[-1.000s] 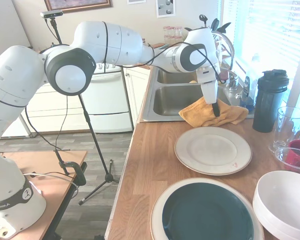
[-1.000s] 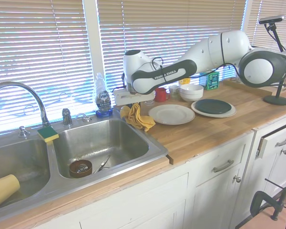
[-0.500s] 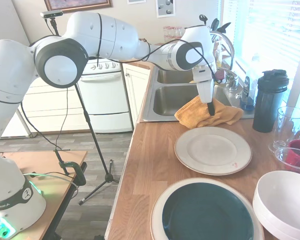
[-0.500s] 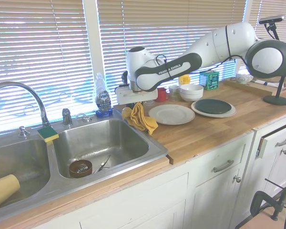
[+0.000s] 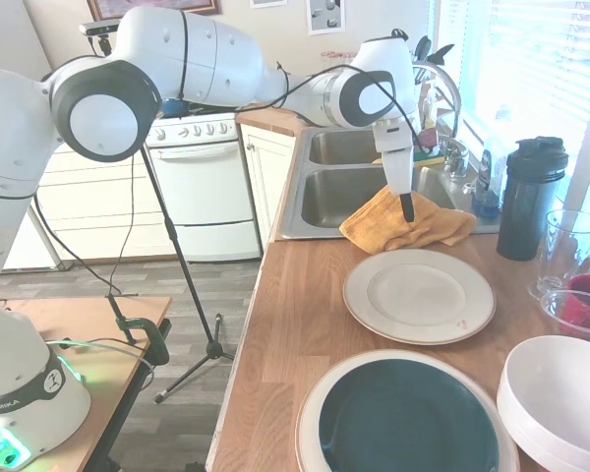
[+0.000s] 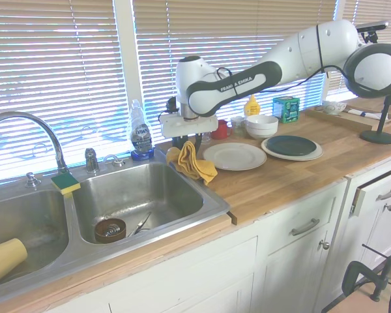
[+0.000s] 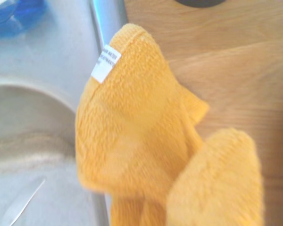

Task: Wipe the white plate in clockwise motion

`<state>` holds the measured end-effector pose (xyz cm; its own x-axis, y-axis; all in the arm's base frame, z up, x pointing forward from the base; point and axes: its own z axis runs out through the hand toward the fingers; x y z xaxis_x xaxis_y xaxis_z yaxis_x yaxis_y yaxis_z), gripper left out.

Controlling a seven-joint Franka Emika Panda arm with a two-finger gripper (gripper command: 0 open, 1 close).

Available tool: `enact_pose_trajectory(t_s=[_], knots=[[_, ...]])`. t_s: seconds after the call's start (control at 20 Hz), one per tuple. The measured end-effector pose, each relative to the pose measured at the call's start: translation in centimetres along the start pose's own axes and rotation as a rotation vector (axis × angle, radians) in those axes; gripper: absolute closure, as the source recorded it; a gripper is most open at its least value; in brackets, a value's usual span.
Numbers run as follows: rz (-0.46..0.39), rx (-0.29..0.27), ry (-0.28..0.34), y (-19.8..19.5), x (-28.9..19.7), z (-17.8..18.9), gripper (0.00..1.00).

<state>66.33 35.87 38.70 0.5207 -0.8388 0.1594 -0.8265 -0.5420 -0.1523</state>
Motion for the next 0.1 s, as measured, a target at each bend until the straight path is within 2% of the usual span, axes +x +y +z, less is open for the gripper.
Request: enact_pose_trajectory(t_s=[0.1], knots=[[-0.017, -0.003, -0.010, 0.3, 0.0, -2.2, 0.00]])
